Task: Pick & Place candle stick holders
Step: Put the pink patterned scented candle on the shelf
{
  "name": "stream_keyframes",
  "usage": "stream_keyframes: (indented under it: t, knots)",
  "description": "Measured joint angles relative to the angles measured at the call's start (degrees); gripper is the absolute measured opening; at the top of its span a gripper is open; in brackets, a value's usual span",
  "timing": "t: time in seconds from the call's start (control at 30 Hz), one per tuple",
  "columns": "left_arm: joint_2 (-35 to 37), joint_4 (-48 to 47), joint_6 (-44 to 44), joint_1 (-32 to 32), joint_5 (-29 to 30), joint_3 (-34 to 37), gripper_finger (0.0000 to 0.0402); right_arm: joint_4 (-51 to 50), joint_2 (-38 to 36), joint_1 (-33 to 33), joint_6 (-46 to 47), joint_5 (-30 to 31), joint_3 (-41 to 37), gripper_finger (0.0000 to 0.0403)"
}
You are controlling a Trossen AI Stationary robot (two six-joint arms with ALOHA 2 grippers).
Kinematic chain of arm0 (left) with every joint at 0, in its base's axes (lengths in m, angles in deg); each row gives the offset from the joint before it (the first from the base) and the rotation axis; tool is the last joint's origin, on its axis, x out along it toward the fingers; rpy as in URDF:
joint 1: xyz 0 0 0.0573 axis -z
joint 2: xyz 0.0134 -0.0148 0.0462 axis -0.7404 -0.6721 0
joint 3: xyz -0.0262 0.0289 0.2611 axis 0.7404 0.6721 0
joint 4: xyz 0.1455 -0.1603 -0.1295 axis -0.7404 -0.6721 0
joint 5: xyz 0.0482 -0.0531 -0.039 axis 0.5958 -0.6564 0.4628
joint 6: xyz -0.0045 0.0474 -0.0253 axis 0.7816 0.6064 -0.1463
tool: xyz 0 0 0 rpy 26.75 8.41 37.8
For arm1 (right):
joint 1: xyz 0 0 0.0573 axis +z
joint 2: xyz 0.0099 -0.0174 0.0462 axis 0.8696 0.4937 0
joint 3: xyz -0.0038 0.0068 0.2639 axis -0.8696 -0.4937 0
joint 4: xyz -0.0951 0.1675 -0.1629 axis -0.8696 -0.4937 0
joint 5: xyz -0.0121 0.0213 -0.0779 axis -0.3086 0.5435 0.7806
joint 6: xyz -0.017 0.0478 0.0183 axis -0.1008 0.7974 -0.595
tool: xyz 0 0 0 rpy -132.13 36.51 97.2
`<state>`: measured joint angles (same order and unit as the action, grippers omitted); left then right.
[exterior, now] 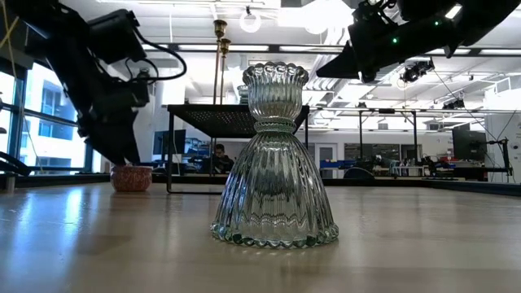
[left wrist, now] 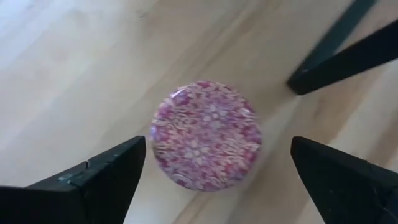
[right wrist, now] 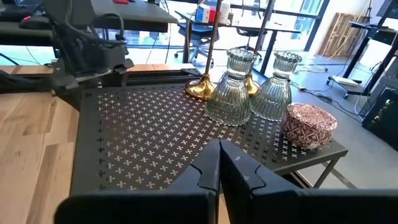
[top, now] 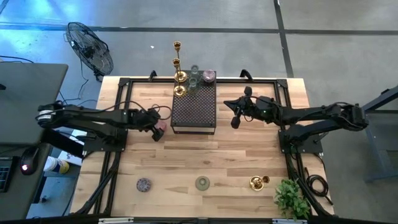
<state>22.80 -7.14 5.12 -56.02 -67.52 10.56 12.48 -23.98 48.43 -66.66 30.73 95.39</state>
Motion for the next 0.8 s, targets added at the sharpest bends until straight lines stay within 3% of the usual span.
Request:
stream_keyframes:
  t: [0.67,0.8]
  knots:
    - [-7.77,6.72,4.84,0.00,2.45,0.02,0.0386,0.00,0.04,0.00,0.02,0.00,0.02,0.0000]
    - [-7.88,6.99,4.93,0.00,2.51,0.02,0.0366,0.00,0.04,0.00,0.02,0.00,0.04,0.0000]
